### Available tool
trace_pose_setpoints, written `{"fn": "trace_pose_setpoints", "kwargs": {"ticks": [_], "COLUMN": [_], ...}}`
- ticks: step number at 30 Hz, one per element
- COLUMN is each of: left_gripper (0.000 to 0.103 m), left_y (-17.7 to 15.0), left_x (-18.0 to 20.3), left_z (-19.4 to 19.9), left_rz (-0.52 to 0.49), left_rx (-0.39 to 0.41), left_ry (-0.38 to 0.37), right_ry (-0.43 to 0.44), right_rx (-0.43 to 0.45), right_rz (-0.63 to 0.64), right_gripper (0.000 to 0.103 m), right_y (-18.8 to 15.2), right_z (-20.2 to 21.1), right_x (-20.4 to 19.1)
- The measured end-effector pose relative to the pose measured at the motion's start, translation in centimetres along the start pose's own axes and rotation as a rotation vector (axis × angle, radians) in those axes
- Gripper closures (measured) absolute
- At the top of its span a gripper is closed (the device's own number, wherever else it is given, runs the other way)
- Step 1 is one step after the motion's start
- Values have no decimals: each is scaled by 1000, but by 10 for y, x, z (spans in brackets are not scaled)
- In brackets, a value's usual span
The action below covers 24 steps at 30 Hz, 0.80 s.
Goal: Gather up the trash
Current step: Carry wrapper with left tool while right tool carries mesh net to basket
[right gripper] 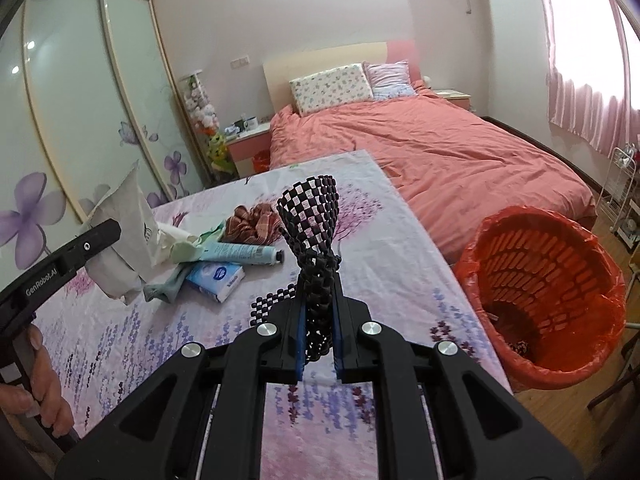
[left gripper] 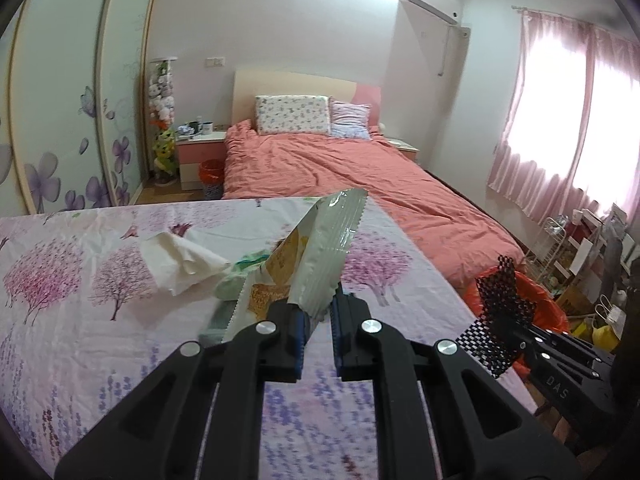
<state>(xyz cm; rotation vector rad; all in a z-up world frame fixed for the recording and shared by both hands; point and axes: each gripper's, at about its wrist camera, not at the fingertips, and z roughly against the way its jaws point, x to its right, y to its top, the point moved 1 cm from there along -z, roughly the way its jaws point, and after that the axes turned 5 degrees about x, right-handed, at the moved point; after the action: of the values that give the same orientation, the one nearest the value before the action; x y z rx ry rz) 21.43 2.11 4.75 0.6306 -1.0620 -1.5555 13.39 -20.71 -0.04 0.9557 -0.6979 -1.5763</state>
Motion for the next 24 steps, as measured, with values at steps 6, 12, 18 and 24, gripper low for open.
{"fn": "trace_pose_setpoints", "kwargs": {"ticks": [6, 12, 18, 24], "left_gripper": [91, 91, 91, 91], "left_y": [-1, -5, -13, -22], "left_x": [32, 68, 110, 152], "left_z": [0, -4, -10, -21], "left_rz": [-28, -50, -78, -98], "left_rx": [4, -7, -25, -54], "left_ry": [-61, -131, -210, -291], "right_ry": [-36, -69, -100, -134], "right_rx": [36, 74, 111, 139], "right_rz": [-28, -65, -113, -171], "right_gripper": [92, 92, 92, 92], "right_y": [3, 4, 6, 6], "right_z": [13, 25, 39, 49], "right_x": [22, 48, 81, 118]}}
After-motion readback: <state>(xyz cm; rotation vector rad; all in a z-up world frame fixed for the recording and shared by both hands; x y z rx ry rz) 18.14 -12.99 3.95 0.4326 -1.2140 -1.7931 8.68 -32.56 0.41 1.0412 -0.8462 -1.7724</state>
